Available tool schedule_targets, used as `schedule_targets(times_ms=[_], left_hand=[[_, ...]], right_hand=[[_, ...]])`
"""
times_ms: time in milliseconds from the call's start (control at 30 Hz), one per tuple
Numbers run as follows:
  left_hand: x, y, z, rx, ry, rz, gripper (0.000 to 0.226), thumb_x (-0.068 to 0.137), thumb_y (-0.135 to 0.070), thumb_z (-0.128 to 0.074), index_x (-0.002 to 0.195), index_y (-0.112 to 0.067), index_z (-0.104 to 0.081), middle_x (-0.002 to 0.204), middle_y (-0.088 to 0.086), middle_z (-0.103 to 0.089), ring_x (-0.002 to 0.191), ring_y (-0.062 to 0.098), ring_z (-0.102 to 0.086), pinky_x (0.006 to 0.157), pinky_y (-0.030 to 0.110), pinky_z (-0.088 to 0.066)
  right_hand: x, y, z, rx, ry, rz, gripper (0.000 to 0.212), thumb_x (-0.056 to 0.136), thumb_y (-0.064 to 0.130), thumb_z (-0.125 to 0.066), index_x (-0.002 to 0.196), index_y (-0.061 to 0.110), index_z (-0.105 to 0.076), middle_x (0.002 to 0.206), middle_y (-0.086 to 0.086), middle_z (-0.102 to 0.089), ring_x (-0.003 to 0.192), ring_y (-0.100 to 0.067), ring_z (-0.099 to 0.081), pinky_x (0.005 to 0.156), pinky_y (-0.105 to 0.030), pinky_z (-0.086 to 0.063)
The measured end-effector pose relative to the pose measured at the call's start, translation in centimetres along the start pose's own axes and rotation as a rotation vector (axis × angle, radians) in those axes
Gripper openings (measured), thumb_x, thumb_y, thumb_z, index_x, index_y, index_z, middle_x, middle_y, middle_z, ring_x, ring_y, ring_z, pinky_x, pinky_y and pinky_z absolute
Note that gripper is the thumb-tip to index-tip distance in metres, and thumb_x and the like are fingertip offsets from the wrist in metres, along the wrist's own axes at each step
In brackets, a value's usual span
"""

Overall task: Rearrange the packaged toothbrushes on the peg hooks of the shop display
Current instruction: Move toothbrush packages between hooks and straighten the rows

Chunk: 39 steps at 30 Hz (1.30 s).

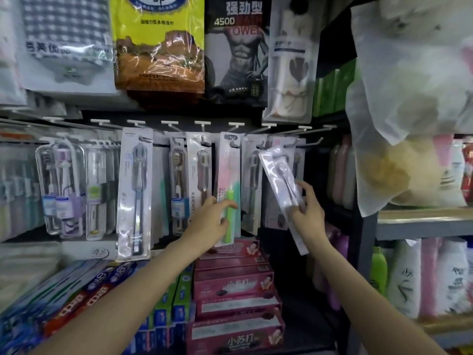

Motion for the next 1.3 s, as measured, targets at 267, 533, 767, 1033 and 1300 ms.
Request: schedule_targets(times_ms=[267, 533, 767, 1033, 1300], left_hand=[[0.3, 0.0, 0.3, 0.023, -0.038, -0.048, 0.036, 0.09, 0.004, -0.044, 0.11, -0.021, -0.062, 0.092, -0.001, -0.044, 0.058, 0.003, -0.038, 0.053, 0.011, -0.031], [-0.1, 1.0, 1.3, 0.075, -0.065, -0.035, 0.036, 0.092, 0.002, -0.043, 0.108, -0.024, -0.062, 0.085, -0.005, -0.041, 0.064, 0.002, -0.038, 0.056, 0.01, -0.032], [-0.3, 1.0, 0.8, 0.05, -0.104, -0.048, 0.037, 0.092, 0.002, -0.044, 0.108, -0.026, -0.062, 0.086, -0.004, -0.043, 0.061, 0.004, -0.038, 0.055, 0.013, -0.031], [-0.6, 0.8, 0.4, 0.034, -0.101, -0.05, 0.043, 0.092, 0.005, -0.039, 0.115, -0.025, -0.058, 0.085, -0.006, -0.039, 0.062, 0.003, -0.037, 0.054, 0.012, -0.031], [-3.1, 1.4, 1.4, 0.057, -0.092, -0.053, 0.047, 0.09, 0.003, -0.043, 0.13, -0.023, -0.049, 0.119, 0.0, -0.041, 0.074, 0.004, -0.047, 0.071, 0.008, -0.037]], right_hand=[[3.7, -0.1, 1.2, -0.008, -0.06, -0.13, 0.063, 0.081, 0.003, -0.04, 0.137, 0.031, -0.041, 0.126, -0.006, -0.054, 0.109, -0.027, -0.055, 0.094, -0.045, -0.048], [3.6, -1.0, 1.1, 0.212, -0.01, -0.181, 0.06, 0.087, 0.0, -0.044, 0.138, 0.032, -0.041, 0.132, -0.003, -0.051, 0.115, -0.024, -0.053, 0.089, -0.033, -0.046], [1.4, -3.3, -0.8, 0.012, -0.059, -0.247, 0.052, 0.094, 0.019, -0.05, 0.142, 0.018, -0.032, 0.135, -0.017, -0.039, 0.121, -0.033, -0.043, 0.104, -0.044, -0.037], [-0.6, 0.5, -0.8, -0.145, -0.175, 0.087, 0.032, 0.09, 0.001, -0.049, 0.122, 0.0, -0.047, 0.12, -0.017, -0.045, 0.107, -0.029, -0.046, 0.093, -0.033, -0.04], [-0.2, 1.6, -5.3, -0.141, 0.053, 0.026, 0.049, 0.089, 0.016, -0.059, 0.131, 0.003, -0.038, 0.132, -0.011, -0.045, 0.12, -0.024, -0.046, 0.099, -0.031, -0.038]])
Point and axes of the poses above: each hand's wrist, its own x-axis towards the middle knuckle, its own z-axis out of the back of the hand, y = z × x, the point moved 5 cm from there along x, towards the middle knuckle
